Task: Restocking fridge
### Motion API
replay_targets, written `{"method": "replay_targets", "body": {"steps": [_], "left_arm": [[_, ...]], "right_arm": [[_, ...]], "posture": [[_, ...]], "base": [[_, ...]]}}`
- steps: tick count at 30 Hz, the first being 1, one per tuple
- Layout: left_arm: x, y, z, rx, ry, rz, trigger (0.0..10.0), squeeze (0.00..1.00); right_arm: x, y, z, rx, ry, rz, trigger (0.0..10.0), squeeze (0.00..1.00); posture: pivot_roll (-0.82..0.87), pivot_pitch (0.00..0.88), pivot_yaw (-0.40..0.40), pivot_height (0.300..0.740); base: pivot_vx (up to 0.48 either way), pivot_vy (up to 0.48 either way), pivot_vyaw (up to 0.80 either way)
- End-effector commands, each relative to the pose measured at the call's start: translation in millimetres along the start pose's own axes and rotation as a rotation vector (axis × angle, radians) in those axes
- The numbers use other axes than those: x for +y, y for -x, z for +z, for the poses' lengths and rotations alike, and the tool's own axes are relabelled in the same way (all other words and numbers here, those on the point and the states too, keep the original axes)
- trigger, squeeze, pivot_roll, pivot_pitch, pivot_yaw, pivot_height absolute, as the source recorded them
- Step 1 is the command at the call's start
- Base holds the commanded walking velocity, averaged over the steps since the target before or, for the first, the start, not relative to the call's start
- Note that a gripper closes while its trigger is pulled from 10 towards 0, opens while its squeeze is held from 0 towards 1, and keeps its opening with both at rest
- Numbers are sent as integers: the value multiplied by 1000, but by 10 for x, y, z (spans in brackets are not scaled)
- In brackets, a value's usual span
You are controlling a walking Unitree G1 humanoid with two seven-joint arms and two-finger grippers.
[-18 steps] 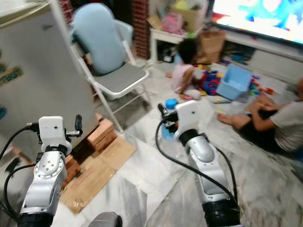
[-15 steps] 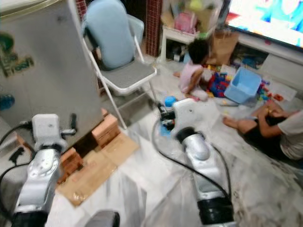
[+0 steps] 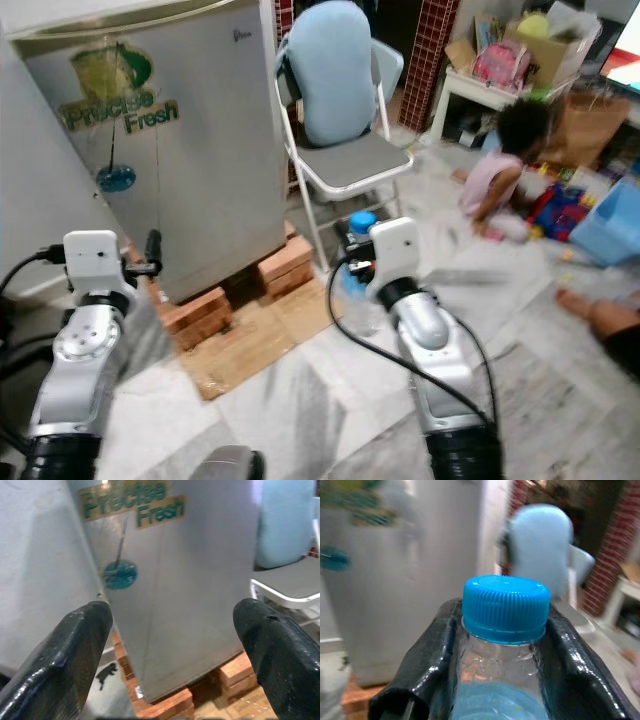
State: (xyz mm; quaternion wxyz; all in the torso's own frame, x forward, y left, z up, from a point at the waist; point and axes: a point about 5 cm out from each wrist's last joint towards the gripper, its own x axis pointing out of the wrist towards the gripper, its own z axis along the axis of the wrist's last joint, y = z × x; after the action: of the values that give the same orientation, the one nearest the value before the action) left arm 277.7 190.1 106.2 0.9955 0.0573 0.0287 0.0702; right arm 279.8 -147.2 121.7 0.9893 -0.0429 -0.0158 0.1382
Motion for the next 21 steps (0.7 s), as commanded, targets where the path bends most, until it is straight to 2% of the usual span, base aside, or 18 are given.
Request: {"method": "replay_targets", "body": {"steps": [1, 6, 10, 15, 21], "left_arm": [[-47, 29, -10, 8, -17, -43, 10000, 0], [-97, 36, 38, -12, -26, -69, 10000, 0], [-90, 52, 26, -6, -26, -74, 10000, 0], [-73, 80, -15, -8, -35, -70, 10000, 0], [-151, 72, -19, -5, -4, -72, 10000, 0]], "right_arm": [[-133, 8, 18, -13, -16, -92, 10000, 0], [-272, 21, 50, -26, -4, -181, 10000, 0], [-317, 45, 22, -9, -5, -200, 10000, 0], [-281, 56, 7, -1, -2, -188, 10000, 0], [-302, 23, 39, -12, 4, -192, 10000, 0]], "posture": [[52, 0, 6, 740], [60, 0, -21, 740], [61, 0, -41, 740], [46, 0, -43, 740], [35, 0, -48, 740]], "base": [[0, 307, 0], [0, 459, 0], [0, 480, 0], [0, 480, 0], [0, 480, 0]]}}
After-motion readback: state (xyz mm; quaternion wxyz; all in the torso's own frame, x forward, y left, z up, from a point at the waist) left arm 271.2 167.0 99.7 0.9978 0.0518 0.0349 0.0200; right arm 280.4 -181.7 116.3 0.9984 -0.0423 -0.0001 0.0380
